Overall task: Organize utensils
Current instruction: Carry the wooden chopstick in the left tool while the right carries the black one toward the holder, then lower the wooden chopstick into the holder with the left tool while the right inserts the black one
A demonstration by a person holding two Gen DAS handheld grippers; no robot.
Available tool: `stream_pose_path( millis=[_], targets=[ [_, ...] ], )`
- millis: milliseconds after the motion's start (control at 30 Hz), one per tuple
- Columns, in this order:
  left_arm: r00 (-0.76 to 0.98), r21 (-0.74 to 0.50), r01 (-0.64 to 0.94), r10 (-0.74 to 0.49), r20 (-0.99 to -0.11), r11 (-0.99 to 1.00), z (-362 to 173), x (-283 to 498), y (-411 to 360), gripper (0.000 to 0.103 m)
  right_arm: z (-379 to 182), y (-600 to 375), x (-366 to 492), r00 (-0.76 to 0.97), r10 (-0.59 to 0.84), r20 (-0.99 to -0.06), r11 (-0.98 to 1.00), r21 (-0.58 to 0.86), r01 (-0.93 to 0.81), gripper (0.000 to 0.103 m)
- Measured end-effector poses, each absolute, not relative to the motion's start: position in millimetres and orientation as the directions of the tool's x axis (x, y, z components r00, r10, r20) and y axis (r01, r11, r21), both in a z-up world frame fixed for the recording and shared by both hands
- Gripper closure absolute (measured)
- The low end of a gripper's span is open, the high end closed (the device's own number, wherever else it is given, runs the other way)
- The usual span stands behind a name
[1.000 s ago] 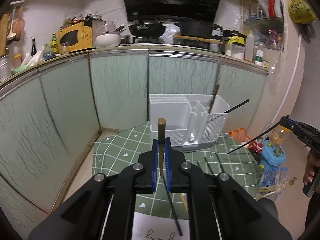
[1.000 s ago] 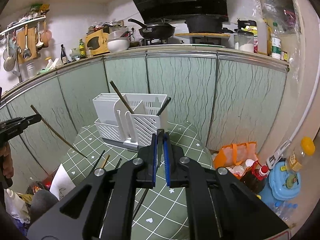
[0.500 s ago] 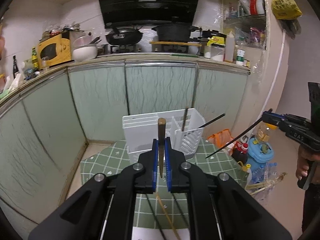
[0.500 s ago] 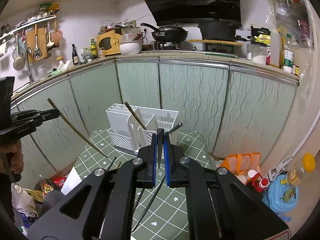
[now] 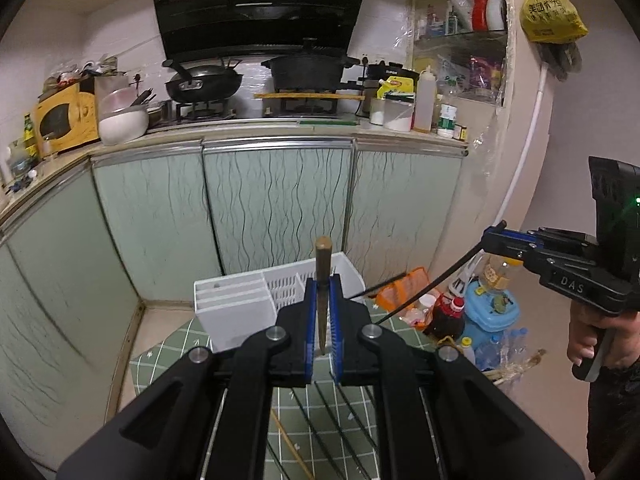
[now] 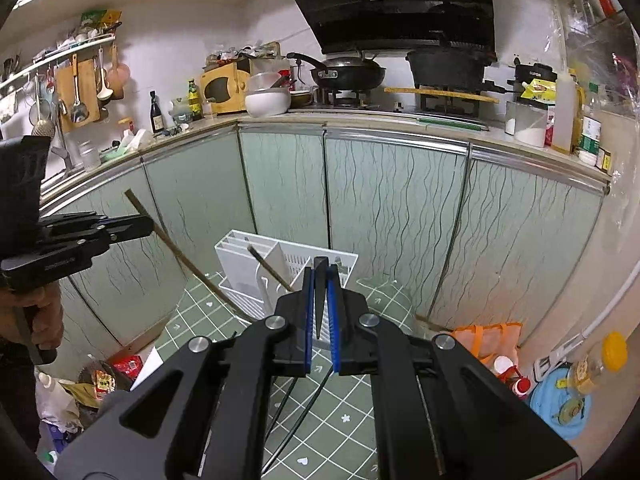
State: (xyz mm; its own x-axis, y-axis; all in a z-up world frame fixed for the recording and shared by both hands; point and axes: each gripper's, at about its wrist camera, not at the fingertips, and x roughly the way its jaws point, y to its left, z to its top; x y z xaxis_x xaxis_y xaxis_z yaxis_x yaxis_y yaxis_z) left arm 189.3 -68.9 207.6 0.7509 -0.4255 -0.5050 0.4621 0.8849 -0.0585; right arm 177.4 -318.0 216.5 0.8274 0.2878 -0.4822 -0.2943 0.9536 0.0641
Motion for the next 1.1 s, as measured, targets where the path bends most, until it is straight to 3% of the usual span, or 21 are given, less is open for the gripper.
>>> stream_pose_path(
  millis=[467, 1100],
  targets=[
    [0.733, -0.061, 0.505, -0.465, -0.497, 0.861, 235, 233, -104, 0.095, 252, -328, 220, 0.839, 0.305, -0.450, 0.949, 0.073, -0.305, 0.097],
    [0.708, -0.052, 0.475, -0.417, -0.569, 0.878, 159, 311, -125, 0.095, 169, -318, 300, 0.790, 0.329, -0.517, 0.939, 0.095, -0.329, 0.097]
  ],
)
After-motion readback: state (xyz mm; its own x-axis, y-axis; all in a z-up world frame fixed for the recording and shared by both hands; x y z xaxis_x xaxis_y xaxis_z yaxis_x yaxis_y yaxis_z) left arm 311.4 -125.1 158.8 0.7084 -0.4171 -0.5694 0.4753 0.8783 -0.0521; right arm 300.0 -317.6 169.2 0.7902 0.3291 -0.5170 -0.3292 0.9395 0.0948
